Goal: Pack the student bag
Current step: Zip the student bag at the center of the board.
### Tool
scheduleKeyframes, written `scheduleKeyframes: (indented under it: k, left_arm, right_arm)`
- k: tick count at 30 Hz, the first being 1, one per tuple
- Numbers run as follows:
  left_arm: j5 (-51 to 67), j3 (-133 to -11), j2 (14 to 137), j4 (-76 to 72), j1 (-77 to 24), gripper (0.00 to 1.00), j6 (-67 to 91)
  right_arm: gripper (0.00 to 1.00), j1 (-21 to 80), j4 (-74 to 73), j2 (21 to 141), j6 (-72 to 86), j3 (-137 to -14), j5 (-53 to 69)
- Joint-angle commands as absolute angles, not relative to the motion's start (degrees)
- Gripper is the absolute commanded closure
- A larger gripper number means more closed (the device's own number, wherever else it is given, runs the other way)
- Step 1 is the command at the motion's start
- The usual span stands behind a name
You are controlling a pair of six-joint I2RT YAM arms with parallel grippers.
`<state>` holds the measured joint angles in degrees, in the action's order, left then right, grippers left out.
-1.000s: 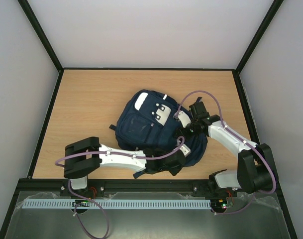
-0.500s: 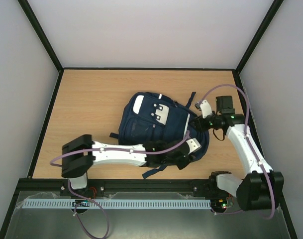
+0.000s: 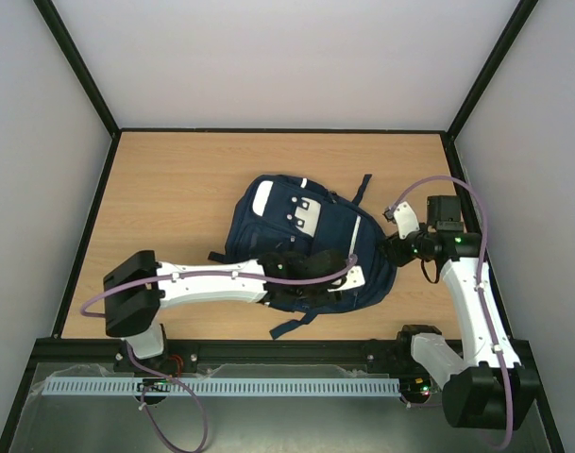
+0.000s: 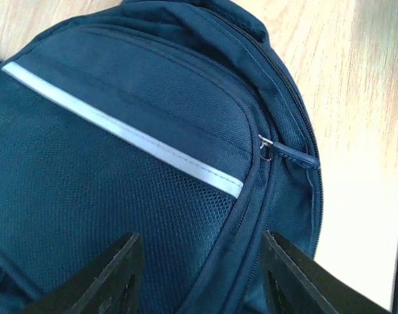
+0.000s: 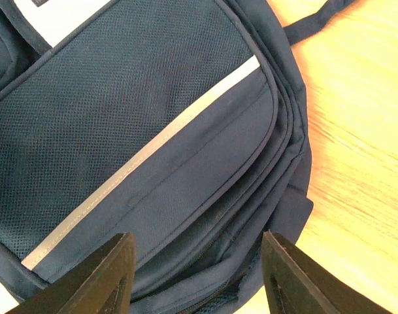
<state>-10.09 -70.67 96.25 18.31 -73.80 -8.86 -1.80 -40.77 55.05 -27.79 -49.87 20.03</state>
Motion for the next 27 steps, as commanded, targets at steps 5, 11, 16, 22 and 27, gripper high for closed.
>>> scheduleKeyframes:
  k: [5,11,16,22,27]
  left_arm:
    - [-3.53,-80.57,105.67,24.69,-73.05,0.47,-22.65]
    - [-5.42,-77.58,108.49,20.27,-72.62,0.5,-23.95]
    - [-9.26,-77.6,108.94,15.24,-71.62,0.57,-24.07]
    - [-8.24,-78.01,109.29,10.04,-66.53,0.88,-22.03]
    - [2.99,-76.38,108.49,0.54,-59.34,0.95,-13.64]
  right_arm:
    - [0.32,-2.02,-46.15,53.19,-29.09,-50.9,16.18]
    - [0.3,-2.15,-48.73,53.83,-29.11,-54.79,14.79]
    - [0.3,-2.15,-47.71,55.02,-28.42,-53.78,14.96]
    - [0.36,-2.2,-44.83,56.78,-26.03,-52.21,12.89]
    - [0.42,-2.37,-43.24,61.07,-26.03,-52.24,13.89]
